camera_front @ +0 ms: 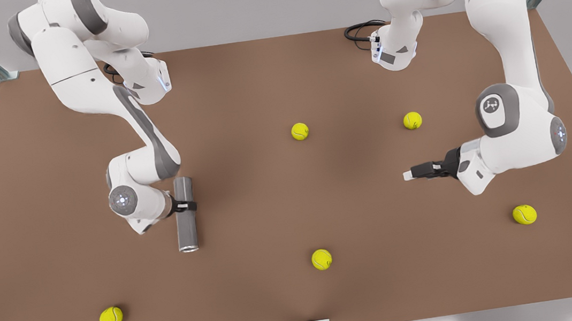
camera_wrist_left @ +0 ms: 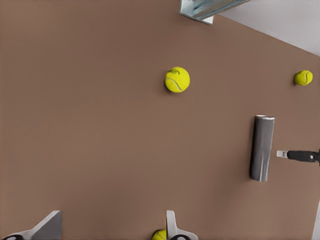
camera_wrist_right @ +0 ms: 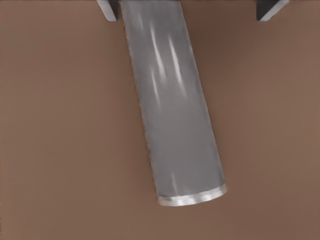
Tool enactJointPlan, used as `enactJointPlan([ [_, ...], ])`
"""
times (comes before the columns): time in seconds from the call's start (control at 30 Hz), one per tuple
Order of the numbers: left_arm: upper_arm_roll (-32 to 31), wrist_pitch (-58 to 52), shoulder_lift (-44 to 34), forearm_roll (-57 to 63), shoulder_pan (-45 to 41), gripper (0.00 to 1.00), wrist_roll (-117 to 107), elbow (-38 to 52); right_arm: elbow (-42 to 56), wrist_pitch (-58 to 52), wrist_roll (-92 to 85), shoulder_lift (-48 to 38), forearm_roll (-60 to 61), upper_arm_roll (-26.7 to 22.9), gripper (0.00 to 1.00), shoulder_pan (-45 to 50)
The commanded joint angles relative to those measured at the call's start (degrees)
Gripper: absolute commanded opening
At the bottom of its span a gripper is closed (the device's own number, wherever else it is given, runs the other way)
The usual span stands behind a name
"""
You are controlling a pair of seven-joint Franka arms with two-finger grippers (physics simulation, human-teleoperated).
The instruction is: Put the tennis tube upright
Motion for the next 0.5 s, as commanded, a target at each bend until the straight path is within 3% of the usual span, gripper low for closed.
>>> enactJointPlan([
  [0.0, 0.0, -0.1, 0.0, 0.0, 0.1, 0.99, 0.0, -0.1, -1.7, 2.0, -1.0, -0.7, 0.0, 0.0, 1.00, -0.1],
  [0.13, 0.0, 0.1, 0.2, 0.0, -0.2, 0.99, -0.1, -0.3, -6.9, 8.7, -3.3, -1.7, 0.1, 0.1, 1.00, 0.3],
  [0.47, 0.2, -0.1, 0.2, 0.0, 2.8, 0.99, 0.1, -0.1, -9.0, 13.6, -2.2, 0.7, 0.0, 0.4, 1.00, 0.2],
])
